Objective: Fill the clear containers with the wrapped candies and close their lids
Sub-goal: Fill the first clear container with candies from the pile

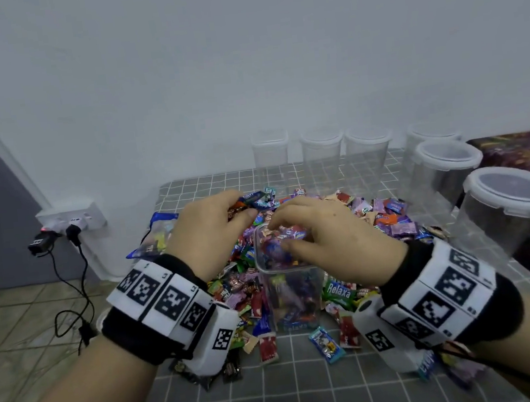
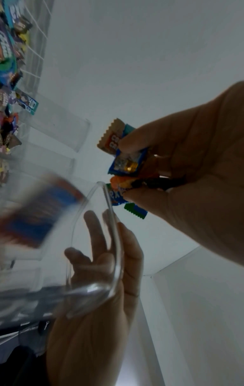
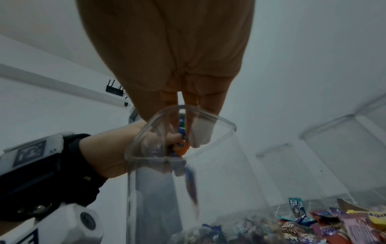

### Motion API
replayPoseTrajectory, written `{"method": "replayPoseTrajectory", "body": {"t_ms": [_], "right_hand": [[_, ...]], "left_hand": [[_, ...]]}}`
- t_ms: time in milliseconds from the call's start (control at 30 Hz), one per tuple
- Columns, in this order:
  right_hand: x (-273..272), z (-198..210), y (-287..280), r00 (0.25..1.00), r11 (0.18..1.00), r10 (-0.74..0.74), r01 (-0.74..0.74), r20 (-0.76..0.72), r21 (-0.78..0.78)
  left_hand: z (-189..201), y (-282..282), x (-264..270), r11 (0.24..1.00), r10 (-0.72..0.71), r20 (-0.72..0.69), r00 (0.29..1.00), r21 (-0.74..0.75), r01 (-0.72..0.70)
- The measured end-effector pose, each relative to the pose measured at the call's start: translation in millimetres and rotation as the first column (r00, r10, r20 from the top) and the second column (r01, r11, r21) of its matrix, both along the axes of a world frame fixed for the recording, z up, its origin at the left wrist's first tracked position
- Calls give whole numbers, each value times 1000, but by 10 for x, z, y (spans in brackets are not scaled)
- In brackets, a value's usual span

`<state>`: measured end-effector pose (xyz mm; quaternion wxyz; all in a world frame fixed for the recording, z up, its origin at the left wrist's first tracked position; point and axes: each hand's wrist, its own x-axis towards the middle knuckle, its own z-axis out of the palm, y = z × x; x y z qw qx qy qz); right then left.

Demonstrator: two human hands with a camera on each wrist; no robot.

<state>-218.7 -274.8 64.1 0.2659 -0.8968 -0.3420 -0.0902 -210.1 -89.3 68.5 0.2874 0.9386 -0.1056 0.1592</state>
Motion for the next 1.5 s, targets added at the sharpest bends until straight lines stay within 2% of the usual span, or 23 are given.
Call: {"method": "replayPoseTrajectory", "body": {"t_ms": [167, 233, 333, 433, 533, 700, 867, 967, 1067, 1133, 1233, 1300, 1400, 1467, 1500], "right_hand": [[-39, -41, -66, 996, 985, -82, 85, -22, 153], [-63, -84, -125, 981, 963, -96, 135, -171, 233], [-68, -202, -199, 893, 922, -15, 187, -451, 338], [-49, -348, -225, 816, 894, 89, 188, -572, 406], [-35, -445, -217, 807, 893, 117, 169, -578, 417], [-4, -484, -233, 824, 883, 136, 152, -551, 445], [22, -495, -236, 849, 902, 105, 139, -518, 410], [29, -517, -238, 850, 905, 108, 131, -516, 404], [-9, -473, -276, 848, 936, 96, 101, -520, 338], [-48, -424, -385, 851, 970, 72, 62, -520, 236], [-89, -393, -673, 883, 995, -85, 97, -462, 1], [-121, -378, -913, 879, 987, -161, 136, -449, -89], [-145, -388, -1218, 866, 968, -193, 90, -462, -236], [-186, -403, -1341, 796, 945, -216, 25, -566, -326], [-221, -413, -1382, 732, 936, -228, -17, -642, -352]], "left_hand": [[39, -31, -28, 999, -11, -5, 1000, -33, 11], [62, -38, -50, 999, -27, 7, 1000, -44, 28], [116, -75, -100, 994, -65, 25, 998, -82, 67], [159, -145, -133, 977, -133, 4, 991, -166, 132], [166, -222, -153, 965, -208, -36, 977, -169, 199], [109, -313, -141, 967, -255, -116, 960, -25, 254], [78, -338, -114, 969, -214, -67, 974, 112, 221], [77, -338, -116, 967, -234, -62, 970, 89, 239], [58, -335, -137, 963, -259, -23, 966, 75, 260], [36, -297, -167, 959, -282, 40, 959, 46, 280], [-7, -102, -229, 962, -268, 120, 956, -27, 273], [-52, 71, -292, 973, -224, 99, 970, -26, 228], [-154, 276, -401, 976, -202, -69, 977, 68, 207], [-281, 374, -458, 947, -208, -291, 934, 180, 267], [-354, 409, -484, 927, -215, -422, 881, 195, 320]]}}
